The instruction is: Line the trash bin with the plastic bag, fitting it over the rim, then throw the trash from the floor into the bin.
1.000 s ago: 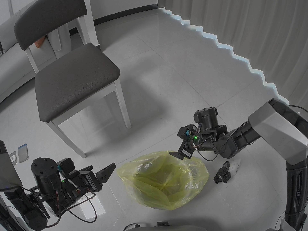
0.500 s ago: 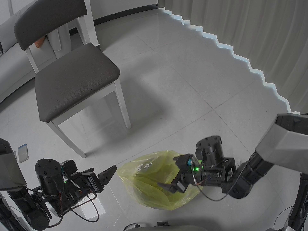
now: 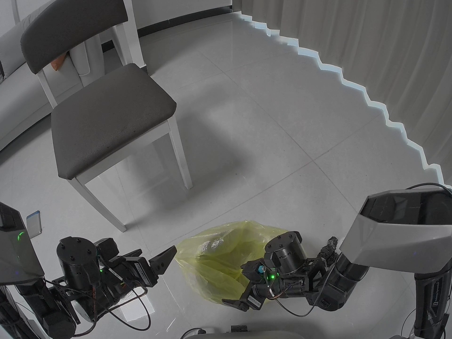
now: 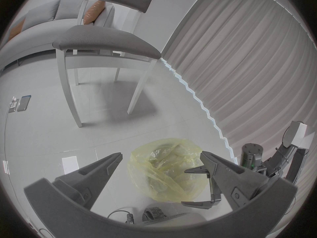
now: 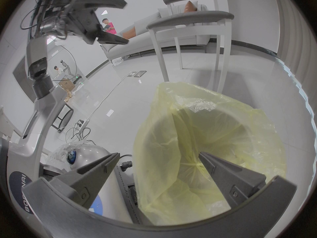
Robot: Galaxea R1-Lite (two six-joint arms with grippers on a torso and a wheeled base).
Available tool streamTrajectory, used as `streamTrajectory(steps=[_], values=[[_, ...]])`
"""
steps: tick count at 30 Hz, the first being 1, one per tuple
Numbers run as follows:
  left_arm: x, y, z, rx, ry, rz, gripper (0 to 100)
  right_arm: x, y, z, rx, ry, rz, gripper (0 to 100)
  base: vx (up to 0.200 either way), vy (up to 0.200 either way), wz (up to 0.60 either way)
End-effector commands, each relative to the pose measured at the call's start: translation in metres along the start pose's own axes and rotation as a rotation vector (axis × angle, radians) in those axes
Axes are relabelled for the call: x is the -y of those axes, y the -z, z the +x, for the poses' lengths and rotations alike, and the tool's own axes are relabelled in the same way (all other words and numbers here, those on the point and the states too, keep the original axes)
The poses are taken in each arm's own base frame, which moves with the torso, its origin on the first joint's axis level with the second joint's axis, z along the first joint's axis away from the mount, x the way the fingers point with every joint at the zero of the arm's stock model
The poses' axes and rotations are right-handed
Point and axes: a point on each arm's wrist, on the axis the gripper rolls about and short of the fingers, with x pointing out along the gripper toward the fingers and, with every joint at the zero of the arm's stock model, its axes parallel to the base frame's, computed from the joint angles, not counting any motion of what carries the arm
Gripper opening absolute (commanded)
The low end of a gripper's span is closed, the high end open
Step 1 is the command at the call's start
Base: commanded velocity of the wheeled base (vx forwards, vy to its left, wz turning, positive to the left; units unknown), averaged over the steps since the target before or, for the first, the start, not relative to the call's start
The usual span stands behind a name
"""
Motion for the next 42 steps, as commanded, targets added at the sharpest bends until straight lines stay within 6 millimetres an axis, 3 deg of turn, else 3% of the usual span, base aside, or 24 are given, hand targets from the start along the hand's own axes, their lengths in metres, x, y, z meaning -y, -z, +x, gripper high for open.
streamTrajectory(steps=[1, 15, 20, 21, 30, 35, 37, 42], values=[[-0.001, 0.002, -0.004, -0.010, -0.002, 0.001, 100, 0.010, 0.008, 0.018, -0.032, -0.005, 0.019, 100, 0.000, 0.000, 0.00], [0.005, 0.006, -0.001, -0.022, 0.039, 0.010, 100, 0.017, -0.008, 0.032, -0.074, -0.110, 0.043, 100, 0.000, 0.000, 0.00], [0.005, 0.006, -0.001, -0.025, 0.044, 0.010, 100, 0.022, -0.004, 0.035, -0.093, -0.112, 0.052, 100, 0.000, 0.000, 0.00], [0.005, 0.006, -0.001, -0.026, 0.047, 0.010, 100, 0.023, -0.004, 0.035, -0.094, -0.111, 0.052, 0, 0.000, 0.000, 0.00], [0.005, 0.007, 0.003, -0.018, 0.057, 0.010, 100, 0.022, -0.004, 0.034, -0.094, -0.113, 0.048, 0, 0.000, 0.000, 0.00], [0.004, 0.011, 0.006, -0.035, 0.056, 0.014, 100, 0.012, -0.005, 0.030, -0.100, -0.133, 0.035, 0, 0.000, 0.000, 0.00], [0.004, 0.011, 0.006, -0.035, 0.056, 0.014, 100, 0.000, -0.014, 0.019, -0.090, -0.150, 0.015, 0, 0.000, 0.000, 0.00], [0.005, 0.012, 0.006, -0.043, 0.067, 0.015, 100, -0.025, -0.017, 0.015, -0.109, -0.205, -0.020, 0, 0.000, 0.000, 0.00]])
